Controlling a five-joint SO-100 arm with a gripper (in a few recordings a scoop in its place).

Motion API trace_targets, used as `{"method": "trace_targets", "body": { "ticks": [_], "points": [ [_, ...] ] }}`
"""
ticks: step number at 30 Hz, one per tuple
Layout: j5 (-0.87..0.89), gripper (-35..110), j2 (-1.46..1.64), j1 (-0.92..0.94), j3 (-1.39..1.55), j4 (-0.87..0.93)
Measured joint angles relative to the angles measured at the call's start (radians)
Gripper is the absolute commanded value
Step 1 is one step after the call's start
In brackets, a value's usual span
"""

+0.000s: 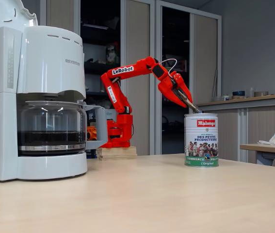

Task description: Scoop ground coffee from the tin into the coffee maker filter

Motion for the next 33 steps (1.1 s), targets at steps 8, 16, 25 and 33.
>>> {"method": "trace_targets", "body": {
  "ticks": [8,16,25,33],
  "points": [
    [0.043,0,0.138,-0.023,0.061,0.026],
    [-0.051,0,0.161,-0.040,0.064,0.083],
    [-0.522,0,0.129,-0.005,0.058,0.127],
    [-0.687,0,0.052,0.043,0.014,0.163]
  ]
}}
